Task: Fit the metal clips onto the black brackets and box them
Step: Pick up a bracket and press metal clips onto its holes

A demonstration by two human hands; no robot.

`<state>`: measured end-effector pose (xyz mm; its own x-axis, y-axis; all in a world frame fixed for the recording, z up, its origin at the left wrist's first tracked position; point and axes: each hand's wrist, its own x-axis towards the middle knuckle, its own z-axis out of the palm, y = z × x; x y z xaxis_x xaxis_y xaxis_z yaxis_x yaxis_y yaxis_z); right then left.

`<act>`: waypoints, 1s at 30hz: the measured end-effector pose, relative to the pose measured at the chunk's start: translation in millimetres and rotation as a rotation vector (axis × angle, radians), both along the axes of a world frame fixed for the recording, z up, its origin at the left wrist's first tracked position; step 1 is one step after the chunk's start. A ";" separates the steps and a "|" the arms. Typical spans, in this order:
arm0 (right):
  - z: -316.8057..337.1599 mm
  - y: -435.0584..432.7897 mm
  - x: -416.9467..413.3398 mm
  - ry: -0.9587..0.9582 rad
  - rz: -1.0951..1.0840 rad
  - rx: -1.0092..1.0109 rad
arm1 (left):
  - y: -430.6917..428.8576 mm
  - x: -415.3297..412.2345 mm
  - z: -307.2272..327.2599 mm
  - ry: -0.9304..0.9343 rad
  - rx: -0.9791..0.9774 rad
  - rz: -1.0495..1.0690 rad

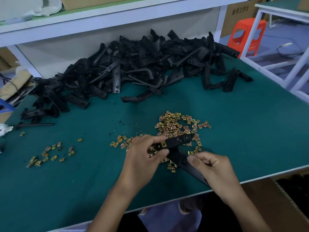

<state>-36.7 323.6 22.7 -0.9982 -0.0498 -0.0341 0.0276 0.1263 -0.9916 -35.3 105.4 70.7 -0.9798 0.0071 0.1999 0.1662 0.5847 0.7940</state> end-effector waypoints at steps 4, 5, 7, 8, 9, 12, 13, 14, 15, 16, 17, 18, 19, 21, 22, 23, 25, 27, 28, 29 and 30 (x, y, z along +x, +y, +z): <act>-3.5 -1.1 0.7 0.035 0.008 0.037 | -5.2 -3.3 -3.7 -0.026 -0.056 -0.048; -4.0 -1.6 1.1 0.043 0.002 0.035 | -7.9 -7.9 -1.8 -0.078 -0.013 -0.088; -3.5 -1.4 1.2 0.043 -0.008 0.015 | -14.9 -26.2 2.1 -0.183 0.119 -0.152; -2.8 -0.9 1.0 0.038 -0.004 0.012 | -18.3 -39.0 0.9 -0.182 0.125 -0.139; -2.2 -0.3 0.6 0.035 0.001 0.016 | -21.1 -53.8 -2.3 -0.158 0.068 -0.095; -2.7 1.3 -0.4 0.039 0.014 0.046 | -20.6 -93.9 -19.4 -0.092 -0.292 0.042; -3.0 1.8 -0.6 0.044 0.018 0.047 | -18.1 -103.0 -26.0 -0.098 -0.366 0.051; -3.2 2.3 -0.5 0.048 0.020 0.044 | -15.8 -110.2 -30.9 -0.109 -0.412 0.044; -3.5 2.4 -0.3 0.049 0.021 0.044 | -14.3 -115.8 -34.2 -0.115 -0.439 0.038; -3.5 2.7 -0.1 0.047 0.023 0.045 | -14.1 -120.0 -35.2 -0.115 -0.451 0.044; -3.4 2.5 -0.4 0.044 0.022 0.046 | -15.3 -123.4 -35.4 -0.113 -0.455 0.050; -3.3 2.5 -0.8 0.041 0.021 0.050 | -16.7 -125.2 -34.8 -0.112 -0.464 0.052; -3.1 2.3 -1.0 0.039 0.023 0.058 | -18.0 -125.6 -34.4 -0.111 -0.478 0.053; -2.7 2.0 -1.1 0.040 0.028 0.070 | -19.7 -122.6 -33.6 -0.124 -0.490 0.062; -2.6 2.0 -1.0 0.040 0.029 0.071 | -20.6 -119.8 -33.1 -0.128 -0.474 0.068; -2.5 1.9 -1.0 0.039 0.030 0.072 | -21.9 -116.5 -32.3 -0.125 -0.435 0.074; -2.0 1.6 -1.1 0.034 0.028 0.071 | -24.6 -107.0 -26.2 -0.118 -0.283 0.066; -2.0 1.5 -1.2 0.026 0.026 0.075 | -24.9 -95.2 -14.9 -0.132 -0.098 0.019; -2.1 1.3 -1.2 0.021 0.028 0.077 | -24.7 -88.6 -9.0 -0.138 -0.019 0.003; -2.2 1.2 -0.9 0.018 0.030 0.077 | -23.9 -81.7 -3.5 -0.142 0.049 -0.001; -2.2 1.0 -1.0 0.017 0.033 0.077 | -22.7 -74.8 1.0 -0.149 0.122 0.002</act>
